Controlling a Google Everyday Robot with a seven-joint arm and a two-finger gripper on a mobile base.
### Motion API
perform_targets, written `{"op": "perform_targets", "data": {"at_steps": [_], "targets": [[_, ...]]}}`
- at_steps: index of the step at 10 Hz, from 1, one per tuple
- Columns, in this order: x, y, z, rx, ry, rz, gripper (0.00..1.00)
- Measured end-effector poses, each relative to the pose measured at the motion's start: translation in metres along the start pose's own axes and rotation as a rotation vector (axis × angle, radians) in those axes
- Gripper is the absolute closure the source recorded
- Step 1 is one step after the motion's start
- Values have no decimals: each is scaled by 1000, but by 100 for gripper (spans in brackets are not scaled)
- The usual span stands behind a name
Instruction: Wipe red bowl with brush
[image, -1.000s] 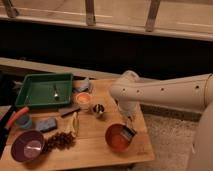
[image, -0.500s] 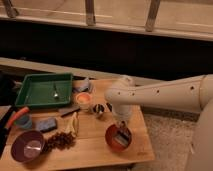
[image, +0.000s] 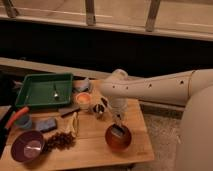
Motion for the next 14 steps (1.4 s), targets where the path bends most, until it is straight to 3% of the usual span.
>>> {"op": "perform_targets", "data": {"at_steps": [4, 7, 10, 12, 14], "targets": [[2, -32, 0, 23, 0, 93, 100], [15, -57, 1, 39, 6, 158, 100], [32, -35, 1, 27, 6, 122, 100], [29, -10, -5, 17, -16, 76, 100], [21, 0, -9, 10, -35, 54, 100]]}}
